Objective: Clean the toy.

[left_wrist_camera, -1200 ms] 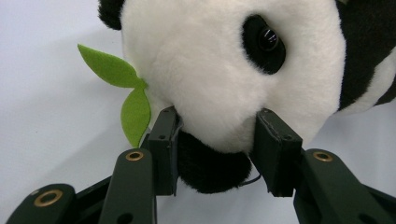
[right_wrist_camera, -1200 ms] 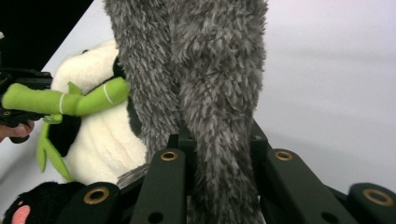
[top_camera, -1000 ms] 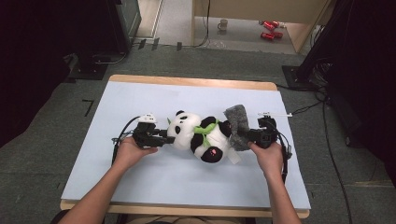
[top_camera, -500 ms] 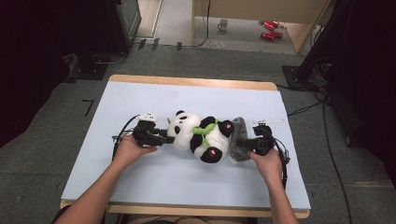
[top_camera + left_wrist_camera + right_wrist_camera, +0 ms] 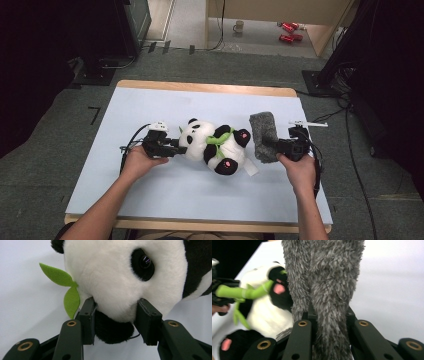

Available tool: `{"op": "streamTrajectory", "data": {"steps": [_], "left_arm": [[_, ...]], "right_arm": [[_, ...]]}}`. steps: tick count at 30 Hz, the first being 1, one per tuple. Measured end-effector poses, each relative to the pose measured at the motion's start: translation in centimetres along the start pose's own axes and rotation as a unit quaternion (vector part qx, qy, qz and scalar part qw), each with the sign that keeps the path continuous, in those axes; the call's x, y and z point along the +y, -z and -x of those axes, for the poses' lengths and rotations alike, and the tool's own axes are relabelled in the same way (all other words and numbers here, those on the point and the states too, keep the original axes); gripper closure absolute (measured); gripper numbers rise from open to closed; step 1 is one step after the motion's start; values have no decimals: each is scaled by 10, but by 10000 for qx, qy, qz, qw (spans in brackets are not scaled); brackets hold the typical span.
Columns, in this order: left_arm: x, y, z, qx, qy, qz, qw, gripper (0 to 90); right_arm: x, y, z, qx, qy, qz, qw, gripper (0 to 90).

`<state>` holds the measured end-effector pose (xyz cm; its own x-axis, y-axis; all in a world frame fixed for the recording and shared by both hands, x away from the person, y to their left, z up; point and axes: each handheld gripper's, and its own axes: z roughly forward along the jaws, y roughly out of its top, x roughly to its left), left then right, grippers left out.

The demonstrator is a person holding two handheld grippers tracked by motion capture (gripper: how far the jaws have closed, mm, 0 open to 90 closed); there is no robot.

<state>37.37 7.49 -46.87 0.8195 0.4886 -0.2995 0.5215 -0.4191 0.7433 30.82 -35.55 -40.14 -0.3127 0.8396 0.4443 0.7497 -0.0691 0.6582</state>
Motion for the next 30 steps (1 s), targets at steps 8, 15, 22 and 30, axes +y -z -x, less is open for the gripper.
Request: {"op": "streamTrajectory", "data": {"steps": [8,15,22,30], "left_arm": [[-4,0,0,16,-33,113,9999,550],[-5,0,1,43,19,189,9998,547],[-4,0,0,-9,90,245,9997,545],[0,-1,-3,-47,172,286,9994,541]], "right_arm": [[17,-12,-32,334,407,38,9986,768],[16,-28,-36,322,534,-181,9979,765],[8,-30,-22,229,422,-241,9986,765],[-3,-34,-9,62,314,-359,9988,770]]}}
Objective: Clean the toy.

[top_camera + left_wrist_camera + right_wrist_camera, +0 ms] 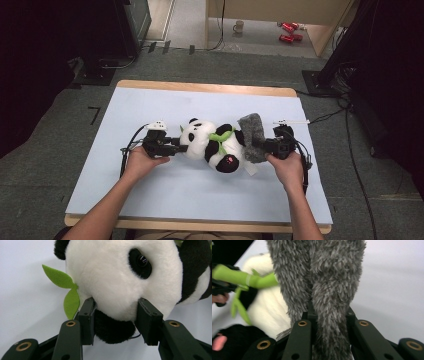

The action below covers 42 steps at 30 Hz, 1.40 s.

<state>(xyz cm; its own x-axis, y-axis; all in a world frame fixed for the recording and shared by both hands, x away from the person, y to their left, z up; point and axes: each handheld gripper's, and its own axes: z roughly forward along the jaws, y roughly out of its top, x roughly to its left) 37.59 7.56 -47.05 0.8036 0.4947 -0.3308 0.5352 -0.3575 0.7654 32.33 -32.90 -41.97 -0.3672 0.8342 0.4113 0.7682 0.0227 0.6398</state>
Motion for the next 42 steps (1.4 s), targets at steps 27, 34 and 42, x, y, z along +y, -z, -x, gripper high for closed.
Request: {"op": "streamTrajectory", "data": {"steps": [27,34,42], "left_arm": [[20,-5,0,130,28,-206,9997,589],[20,-4,-2,79,61,-237,9997,643],[22,1,-3,246,233,-112,9994,706]], "right_arm": [[-7,42,-24,467,-74,111,9988,771],[-19,8,-35,429,138,-765,9960,771],[-16,-18,-33,-45,298,-588,9978,776]]}}
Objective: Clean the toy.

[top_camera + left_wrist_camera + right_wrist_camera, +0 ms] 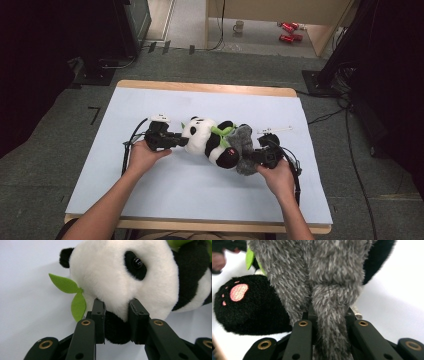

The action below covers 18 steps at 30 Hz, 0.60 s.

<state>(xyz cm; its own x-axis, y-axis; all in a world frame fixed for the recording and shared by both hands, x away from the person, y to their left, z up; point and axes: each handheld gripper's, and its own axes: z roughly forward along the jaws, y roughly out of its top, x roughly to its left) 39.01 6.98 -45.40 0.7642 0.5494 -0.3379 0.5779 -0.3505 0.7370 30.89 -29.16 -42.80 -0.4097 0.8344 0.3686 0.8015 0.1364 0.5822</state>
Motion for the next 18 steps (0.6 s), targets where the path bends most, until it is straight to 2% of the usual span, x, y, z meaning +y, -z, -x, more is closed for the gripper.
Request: {"op": "streamTrajectory", "data": {"steps": [6,8,10,12,15,18], "left_arm": [[0,11,0,450,20,199,9988,705],[-3,12,-1,533,-22,149,9985,702],[-6,12,-2,525,34,200,9984,700],[-7,11,-1,556,99,235,9981,700],[-7,9,3,684,83,264,9973,700],[-7,9,2,675,134,275,9972,700]], "right_arm": [[18,-16,10,-141,-87,424,9990,774],[22,-21,12,-95,-99,469,9988,773],[24,-21,11,-45,-77,455,9989,773],[26,-16,9,20,-85,450,9989,774],[29,-1,5,166,-112,566,9982,774],[31,16,-3,280,-26,685,9973,774]]}}
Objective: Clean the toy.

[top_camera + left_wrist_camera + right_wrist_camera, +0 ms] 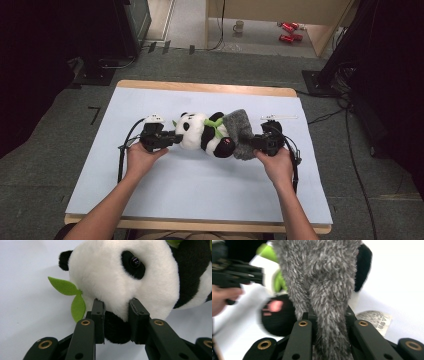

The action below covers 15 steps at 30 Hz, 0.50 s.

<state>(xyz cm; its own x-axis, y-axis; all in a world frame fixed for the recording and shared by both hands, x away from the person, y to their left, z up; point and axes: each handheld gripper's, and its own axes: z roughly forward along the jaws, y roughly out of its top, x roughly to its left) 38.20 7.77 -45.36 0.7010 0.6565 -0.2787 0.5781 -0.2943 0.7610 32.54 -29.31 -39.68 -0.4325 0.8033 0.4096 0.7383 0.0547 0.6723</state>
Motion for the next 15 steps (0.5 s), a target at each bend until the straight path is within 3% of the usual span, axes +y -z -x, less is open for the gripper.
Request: {"op": "streamTrajectory", "data": {"steps": [4,7,9,11,15], "left_arm": [[1,0,1,12,73,18,10000,700],[2,-1,1,32,105,20,9999,700],[3,-1,1,13,120,13,9999,700],[3,-1,0,9,140,5,9999,700],[3,-1,2,-5,78,-32,10000,701]], "right_arm": [[8,22,-19,265,130,241,9993,774],[11,28,-34,414,280,278,9984,776],[9,23,-44,501,367,137,9980,776],[3,12,-51,405,489,-110,9979,776],[-11,-8,-48,287,527,-373,9975,780]]}}
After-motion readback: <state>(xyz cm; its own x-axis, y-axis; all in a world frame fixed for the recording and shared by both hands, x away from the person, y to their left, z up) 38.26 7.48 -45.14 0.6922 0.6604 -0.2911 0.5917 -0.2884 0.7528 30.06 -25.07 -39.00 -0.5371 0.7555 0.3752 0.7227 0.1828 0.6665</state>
